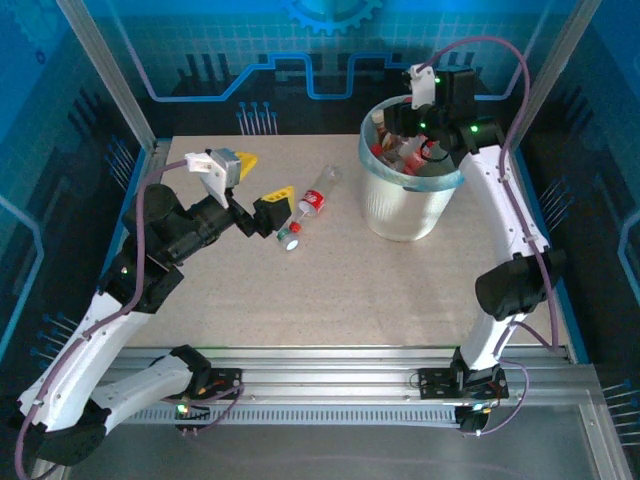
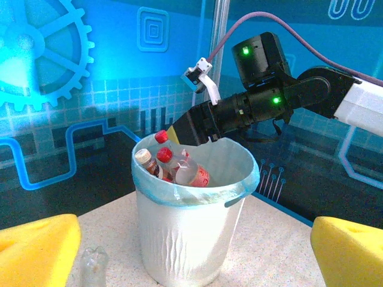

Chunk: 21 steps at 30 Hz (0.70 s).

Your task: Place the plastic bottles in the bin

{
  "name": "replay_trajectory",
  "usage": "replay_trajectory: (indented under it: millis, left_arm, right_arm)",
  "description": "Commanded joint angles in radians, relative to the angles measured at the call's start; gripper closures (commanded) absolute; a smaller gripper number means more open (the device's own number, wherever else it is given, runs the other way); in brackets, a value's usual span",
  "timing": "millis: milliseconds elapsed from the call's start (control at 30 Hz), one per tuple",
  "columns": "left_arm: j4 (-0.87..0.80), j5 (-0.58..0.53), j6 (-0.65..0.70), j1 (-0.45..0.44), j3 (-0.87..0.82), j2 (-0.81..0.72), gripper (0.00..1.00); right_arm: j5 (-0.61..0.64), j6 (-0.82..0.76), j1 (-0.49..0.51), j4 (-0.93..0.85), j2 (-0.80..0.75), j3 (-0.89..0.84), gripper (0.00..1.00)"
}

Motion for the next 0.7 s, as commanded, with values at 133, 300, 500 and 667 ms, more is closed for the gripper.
replay_trajectory:
  millis: [133,300,500,667]
  left_arm:
    - [-0.018,-0.057,-0.021,-0.005,0.022,0.027,0.01]
    - [-0.058,-0.113,-0.021,-0.003,0.042,0.054,0.01]
    - [-0.083,-0.157,-0.030,0.003,0.059,0.077,0.01]
    - [-0.158,-0.274,-0.095,0.044,0.096,0.109,0.01]
  right_arm:
    - [-0.051,0.052,-0.006,-0.117,0.098,0.065,0.65]
    - [-0.084,0.062,-0.006,-0.147,0.103,0.104,0.67]
    - [-0.031,0.076,0.003,-0.183,0.066,0.212,0.55]
    - [0.043,0.069,0.080,-0.183,-0.009,0.249,0.48]
